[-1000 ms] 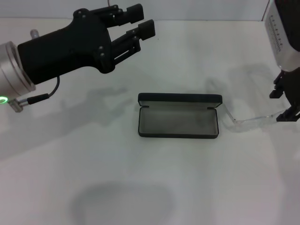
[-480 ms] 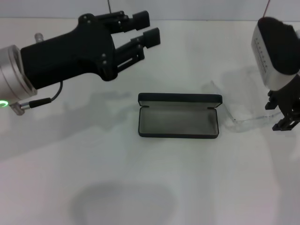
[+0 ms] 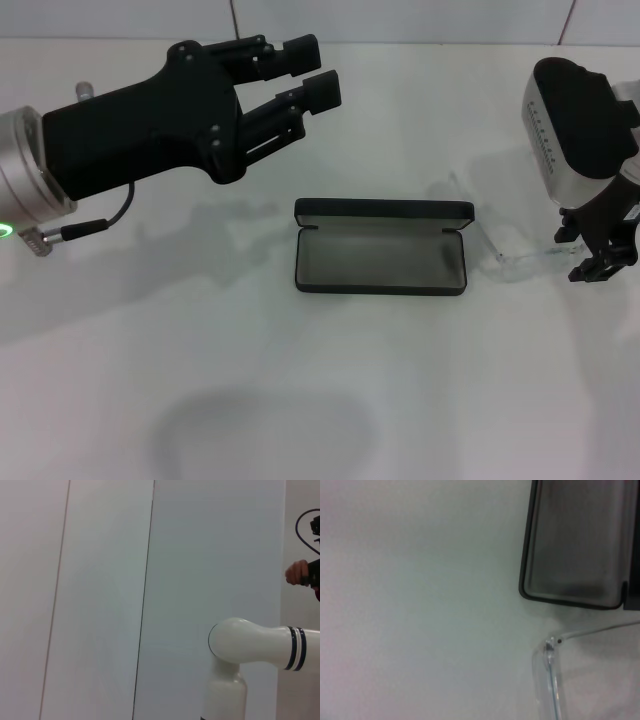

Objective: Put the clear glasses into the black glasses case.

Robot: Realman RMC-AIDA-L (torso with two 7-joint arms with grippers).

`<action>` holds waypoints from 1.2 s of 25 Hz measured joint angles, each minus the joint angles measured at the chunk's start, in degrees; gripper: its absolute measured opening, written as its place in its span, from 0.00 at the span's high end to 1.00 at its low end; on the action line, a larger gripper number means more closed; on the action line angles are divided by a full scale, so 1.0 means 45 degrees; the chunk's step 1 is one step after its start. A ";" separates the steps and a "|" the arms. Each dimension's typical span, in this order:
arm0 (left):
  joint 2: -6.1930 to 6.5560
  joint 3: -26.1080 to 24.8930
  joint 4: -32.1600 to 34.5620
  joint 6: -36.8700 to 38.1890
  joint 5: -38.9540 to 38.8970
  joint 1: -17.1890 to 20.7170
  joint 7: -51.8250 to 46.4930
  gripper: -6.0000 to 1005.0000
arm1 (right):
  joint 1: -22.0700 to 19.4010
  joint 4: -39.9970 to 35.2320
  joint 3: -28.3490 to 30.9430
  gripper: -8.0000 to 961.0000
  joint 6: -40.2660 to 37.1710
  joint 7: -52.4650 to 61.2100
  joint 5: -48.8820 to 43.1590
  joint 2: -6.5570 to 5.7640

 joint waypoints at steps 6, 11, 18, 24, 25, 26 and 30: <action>-0.0002 -0.0002 -0.0147 0.0003 -0.0003 -0.0034 0.0000 0.63 | 0.0038 0.0101 -0.0312 0.52 0.0042 0.0097 0.0037 0.0062; -0.0022 -0.0003 -0.0162 0.0003 -0.0004 0.0050 0.0000 0.63 | 0.0075 0.0103 -0.0447 0.66 0.0100 0.0149 0.0046 0.0068; -0.0029 -0.0138 -0.0480 0.0046 -0.0004 -0.0019 0.0000 0.63 | 0.0017 0.0050 -0.0441 0.83 0.0141 0.0157 0.0048 0.0069; -0.0029 -0.0197 -0.0497 0.0102 -0.0014 0.0079 -0.0001 0.63 | -0.0139 -0.0229 -0.0614 0.85 0.0084 0.0314 -0.0055 0.0063; -0.0028 -0.0196 -0.0498 0.0120 -0.0016 0.0094 -0.0001 0.63 | -0.0217 -0.0393 -0.0629 0.86 0.0017 0.0410 -0.0064 0.0051; -0.0029 -0.0198 -0.0498 0.0153 -0.0018 0.0106 0.0000 0.63 | -0.0361 -0.0646 -0.0650 0.86 -0.0075 0.0515 -0.0078 0.0043; -0.0030 -0.0295 -0.0499 0.0341 -0.0056 0.0082 0.0000 0.64 | -0.0931 -0.1914 -0.0663 0.87 -0.0414 0.0899 -0.0087 -0.0011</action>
